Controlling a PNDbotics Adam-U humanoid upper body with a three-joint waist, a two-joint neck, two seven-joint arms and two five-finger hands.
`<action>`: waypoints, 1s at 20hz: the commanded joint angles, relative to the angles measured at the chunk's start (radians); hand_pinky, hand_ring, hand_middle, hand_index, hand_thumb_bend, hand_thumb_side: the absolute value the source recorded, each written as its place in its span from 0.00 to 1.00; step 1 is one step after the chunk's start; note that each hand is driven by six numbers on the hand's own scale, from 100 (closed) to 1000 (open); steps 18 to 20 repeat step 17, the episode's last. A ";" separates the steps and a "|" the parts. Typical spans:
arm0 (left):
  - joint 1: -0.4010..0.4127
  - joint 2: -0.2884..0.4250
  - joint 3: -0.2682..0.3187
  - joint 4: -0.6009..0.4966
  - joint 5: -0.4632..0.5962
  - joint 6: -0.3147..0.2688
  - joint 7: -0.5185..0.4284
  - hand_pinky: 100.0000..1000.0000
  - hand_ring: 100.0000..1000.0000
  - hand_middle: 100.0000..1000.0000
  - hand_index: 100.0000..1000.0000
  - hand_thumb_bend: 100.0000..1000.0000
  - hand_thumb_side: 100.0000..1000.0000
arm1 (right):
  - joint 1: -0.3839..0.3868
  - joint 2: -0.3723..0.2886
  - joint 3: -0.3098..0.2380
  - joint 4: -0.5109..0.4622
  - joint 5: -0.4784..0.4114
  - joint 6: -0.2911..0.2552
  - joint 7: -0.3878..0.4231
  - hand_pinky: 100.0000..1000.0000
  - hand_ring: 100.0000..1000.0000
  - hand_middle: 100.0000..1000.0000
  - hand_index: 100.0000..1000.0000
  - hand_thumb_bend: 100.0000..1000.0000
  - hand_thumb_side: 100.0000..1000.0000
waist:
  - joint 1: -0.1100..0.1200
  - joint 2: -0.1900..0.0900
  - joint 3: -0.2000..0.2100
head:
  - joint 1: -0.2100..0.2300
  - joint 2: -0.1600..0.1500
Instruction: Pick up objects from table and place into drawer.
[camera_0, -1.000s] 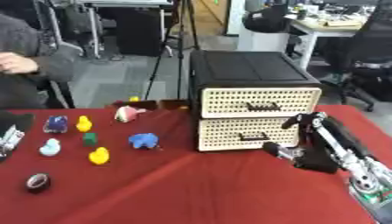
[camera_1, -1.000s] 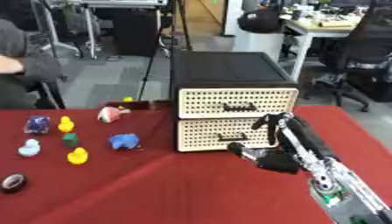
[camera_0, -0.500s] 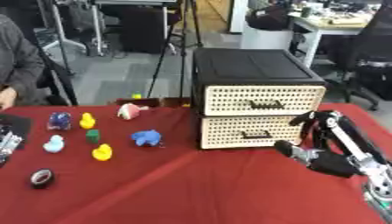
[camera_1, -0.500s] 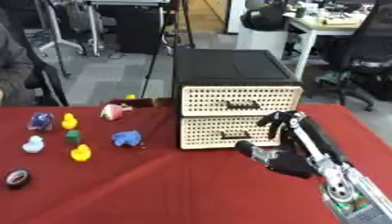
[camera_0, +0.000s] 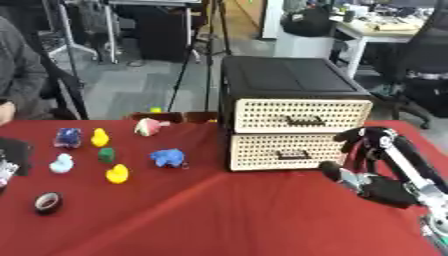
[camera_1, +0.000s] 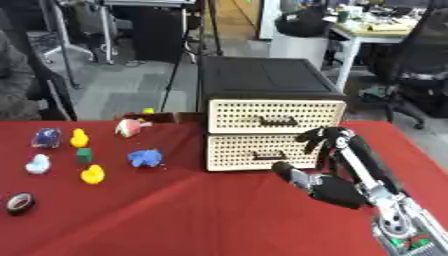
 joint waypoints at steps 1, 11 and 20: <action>-0.005 0.013 0.013 -0.006 0.010 -0.011 -0.004 0.43 0.44 0.49 0.58 0.60 0.80 | -0.005 -0.009 -0.016 -0.028 -0.018 -0.002 -0.009 0.13 0.34 0.48 0.73 0.67 0.74 | 0.002 -0.011 -0.001 | -0.002 -0.007; 0.002 0.010 0.012 -0.005 0.025 -0.011 -0.003 0.43 0.43 0.47 0.58 0.58 0.81 | 0.002 0.000 -0.013 -0.026 -0.027 -0.018 -0.011 0.13 0.33 0.48 0.73 0.66 0.72 | 0.004 -0.010 -0.004 | -0.001 -0.008; 0.005 0.008 0.010 -0.005 0.034 -0.007 -0.006 0.42 0.42 0.47 0.58 0.57 0.82 | 0.006 0.005 -0.010 -0.025 -0.054 -0.038 -0.015 0.12 0.32 0.47 0.73 0.63 0.69 | 0.005 -0.008 -0.004 | -0.001 -0.006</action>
